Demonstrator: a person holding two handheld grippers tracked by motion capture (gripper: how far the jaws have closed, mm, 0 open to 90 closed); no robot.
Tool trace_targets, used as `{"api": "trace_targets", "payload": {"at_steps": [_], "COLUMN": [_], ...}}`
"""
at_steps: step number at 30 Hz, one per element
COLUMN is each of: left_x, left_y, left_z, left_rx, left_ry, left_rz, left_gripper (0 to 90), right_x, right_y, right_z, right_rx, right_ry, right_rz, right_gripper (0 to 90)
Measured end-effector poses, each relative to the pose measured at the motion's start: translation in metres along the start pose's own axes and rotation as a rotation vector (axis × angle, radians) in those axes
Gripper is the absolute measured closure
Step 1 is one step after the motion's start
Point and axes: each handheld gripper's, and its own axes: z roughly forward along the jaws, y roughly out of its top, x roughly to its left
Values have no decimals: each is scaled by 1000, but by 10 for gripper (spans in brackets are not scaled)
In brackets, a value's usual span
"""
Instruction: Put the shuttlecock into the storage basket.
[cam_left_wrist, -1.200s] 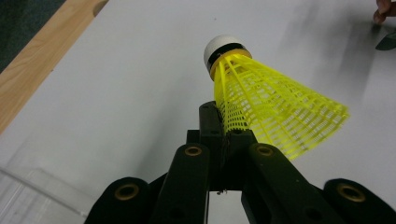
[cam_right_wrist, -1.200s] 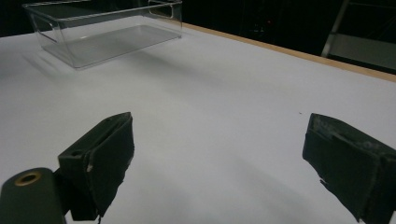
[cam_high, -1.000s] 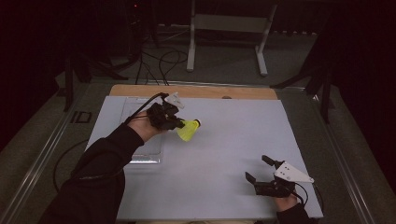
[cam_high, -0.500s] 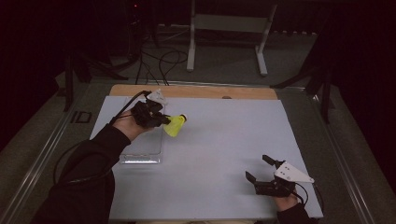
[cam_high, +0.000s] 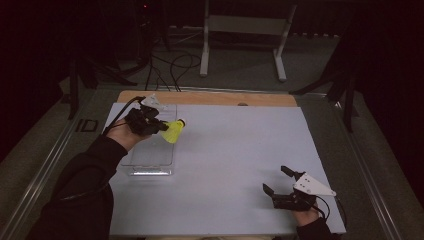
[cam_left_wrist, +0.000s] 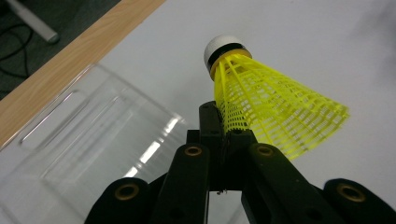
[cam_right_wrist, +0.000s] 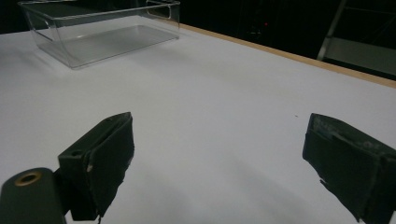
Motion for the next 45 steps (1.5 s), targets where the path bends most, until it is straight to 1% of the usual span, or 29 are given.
{"api": "trace_targets", "payload": {"at_steps": [2,4,6,7,8,10,11,12,13,14,16,18,20,22,24,26,28,32,33,35,38,39,45], "left_x": [1,3,3,3,3,3,2,2,2,1,0,0,-1,-1,-2,-2,-3,-3,-3,-1,-2,-2,-2], "left_y": [-1,-4,-5,-6,-6,-9,-10,-11,-12,-13,-15,-17,-20,-22,-24,-26,-27,-30,-31,-33,-34,-36,-40], "left_z": [-1,-2,-3,-3,-3,-2,-2,-1,-1,0,1,2,5,7,10,13,16,21,22,25,28,32,39], "left_rx": [1,4,4,5,5,3,6,-1,3,0,2,11,6,10,6,14,23,29,35,41,56,70,76], "left_ry": [3,26,43,49,49,54,68,64,68,85,98,123,127,143,146,148,155,159,180,176,179,183,182], "left_rz": [-7,-25,-24,-34,-34,-48,-52,-59,-65,-71,-86,-87,-105,-120,-129,-126,-138,-149,-171,-193,-198,-204,-221], "left_gripper": [900,900,900,900,900,900,900,900,900,900,900,900,900,900,900,900,899,899,899,899,898,898,898], "right_x": [0,0,0,0,0,0,0,0,0,0,0,0,0,0,0,0,0,0,0,0,0,0,0], "right_y": [0,0,0,0,0,0,0,0,0,0,0,0,0,0,0,0,0,0,0,0,0,0,0], "right_z": [0,0,0,0,0,0,0,0,0,0,0,0,0,0,0,0,0,0,0,0,0,0,0], "right_rx": [1,2,4,3,3,2,2,2,1,0,1,1,3,4,5,4,4,4,4,4,3,2,1], "right_ry": [-1,1,0,1,1,0,0,0,1,2,2,1,2,4,4,5,5,7,8,9,10,10,10], "right_rz": [2,4,4,4,4,2,1,2,4,3,3,3,2,3,3,2,4,5,6,7,7,7,7], "right_gripper": [89,89,89,89,89,89,89,89,89,89,89,89,89,89,89,89,89,89,89,89,89,89,89]}}
